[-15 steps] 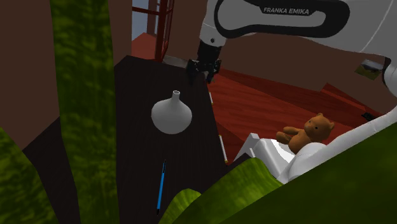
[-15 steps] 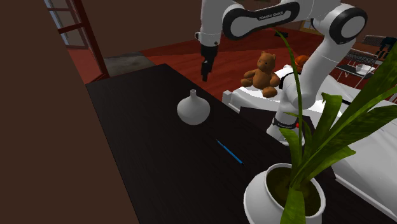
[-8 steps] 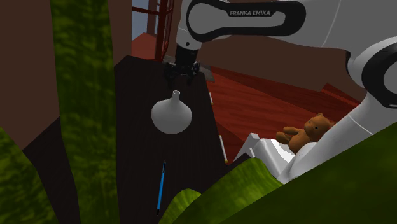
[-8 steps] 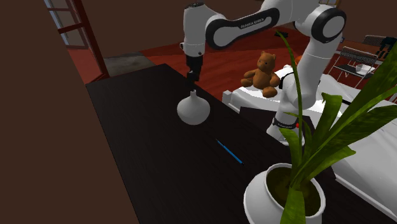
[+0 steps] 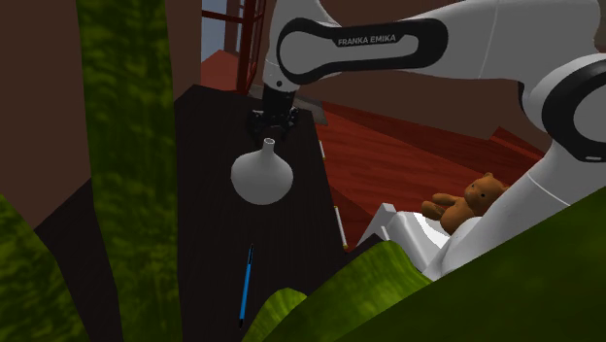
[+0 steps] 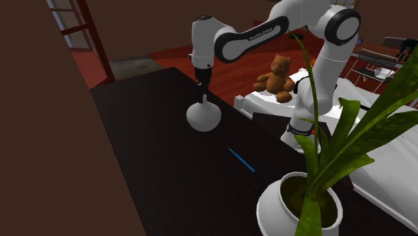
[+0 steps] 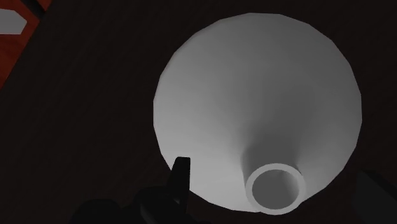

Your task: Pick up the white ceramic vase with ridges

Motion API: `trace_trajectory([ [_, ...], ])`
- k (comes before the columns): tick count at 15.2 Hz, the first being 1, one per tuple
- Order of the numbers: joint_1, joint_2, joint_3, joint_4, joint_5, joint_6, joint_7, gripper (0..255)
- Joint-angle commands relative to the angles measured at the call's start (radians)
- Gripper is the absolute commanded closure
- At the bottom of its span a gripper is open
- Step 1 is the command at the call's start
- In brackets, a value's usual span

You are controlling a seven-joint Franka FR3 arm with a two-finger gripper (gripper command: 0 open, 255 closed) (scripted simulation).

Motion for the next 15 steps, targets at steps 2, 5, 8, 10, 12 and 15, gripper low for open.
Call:
trace_trajectory([
  [2,0.001,0.000,0.001,-0.005,0.000,0.006,0.002,255],
  [5,0.001,0.000,0.001,-0.007,0.000,0.007,0.002,255],
  [8,0.001,-0.001,0.001,-0.007,0.000,0.007,0.002,255],
  [10,0.001,0.000,0.000,-0.007,0.000,0.007,0.001,255],
  [12,0.000,-0.005,0.000,0.015,0.001,-0.019,0.000,255],
  [15,0.000,-0.009,0.000,0.050,0.002,-0.059,-0.002,255],
])
